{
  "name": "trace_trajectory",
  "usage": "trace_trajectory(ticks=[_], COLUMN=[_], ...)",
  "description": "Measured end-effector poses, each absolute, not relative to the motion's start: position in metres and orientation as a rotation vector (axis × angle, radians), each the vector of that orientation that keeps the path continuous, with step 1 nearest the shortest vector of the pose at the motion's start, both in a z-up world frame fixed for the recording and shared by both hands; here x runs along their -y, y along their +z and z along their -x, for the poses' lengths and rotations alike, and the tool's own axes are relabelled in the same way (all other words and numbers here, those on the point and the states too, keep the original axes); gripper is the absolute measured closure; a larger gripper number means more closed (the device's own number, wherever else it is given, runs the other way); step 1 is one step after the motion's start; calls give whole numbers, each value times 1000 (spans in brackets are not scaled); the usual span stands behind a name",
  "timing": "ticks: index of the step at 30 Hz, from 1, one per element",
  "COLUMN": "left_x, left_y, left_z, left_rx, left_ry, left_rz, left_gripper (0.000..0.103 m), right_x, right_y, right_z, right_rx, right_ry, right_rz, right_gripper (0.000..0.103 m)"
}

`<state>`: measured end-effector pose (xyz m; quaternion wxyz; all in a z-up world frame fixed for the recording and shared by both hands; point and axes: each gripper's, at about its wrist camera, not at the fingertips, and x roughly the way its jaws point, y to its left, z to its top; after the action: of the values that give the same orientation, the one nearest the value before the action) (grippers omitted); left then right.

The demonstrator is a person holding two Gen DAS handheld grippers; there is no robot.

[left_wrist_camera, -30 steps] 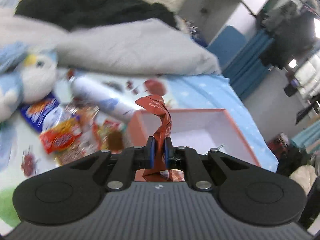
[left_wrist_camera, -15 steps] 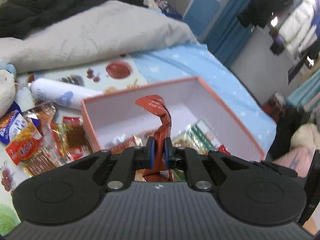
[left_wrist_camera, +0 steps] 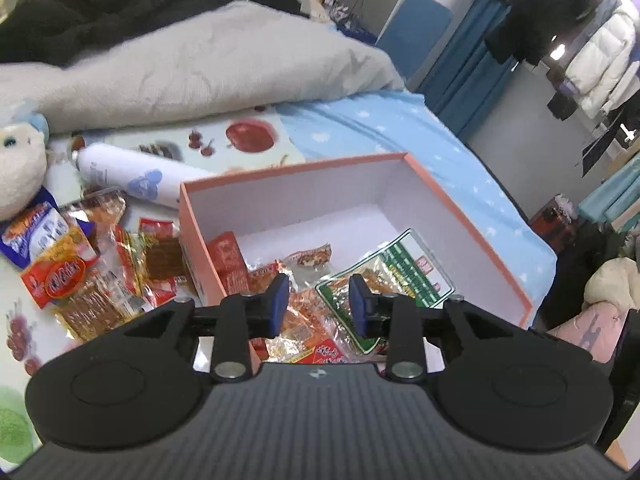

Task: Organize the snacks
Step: 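Open the right tool over the box while the left tool releases the orange-red packet inside, then lift both open tools out of the box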

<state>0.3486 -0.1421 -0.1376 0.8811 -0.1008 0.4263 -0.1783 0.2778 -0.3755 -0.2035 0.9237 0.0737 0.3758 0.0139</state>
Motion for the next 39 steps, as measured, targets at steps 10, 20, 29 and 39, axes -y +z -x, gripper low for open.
trace_trajectory(ticks=[10, 20, 29, 39], left_x=[107, 73, 30, -17], left_y=[-75, -35, -40, -63], left_z=[-304, -246, -209, -179], left_rx=[-717, -576, -548, -603], left_ry=[-343, -283, -180, -80], left_rz=[171, 69, 89, 86], left_gripper=[59, 49, 2, 0], right_x=[346, 299, 264, 228], right_y=[-138, -105, -98, -110], right_z=[-255, -229, -207, -188], right_rx=[-610, -533, -510, -501], right_ry=[99, 212, 246, 287], right_rz=[-133, -108, -51, -58], right_gripper=[39, 39, 39, 39])
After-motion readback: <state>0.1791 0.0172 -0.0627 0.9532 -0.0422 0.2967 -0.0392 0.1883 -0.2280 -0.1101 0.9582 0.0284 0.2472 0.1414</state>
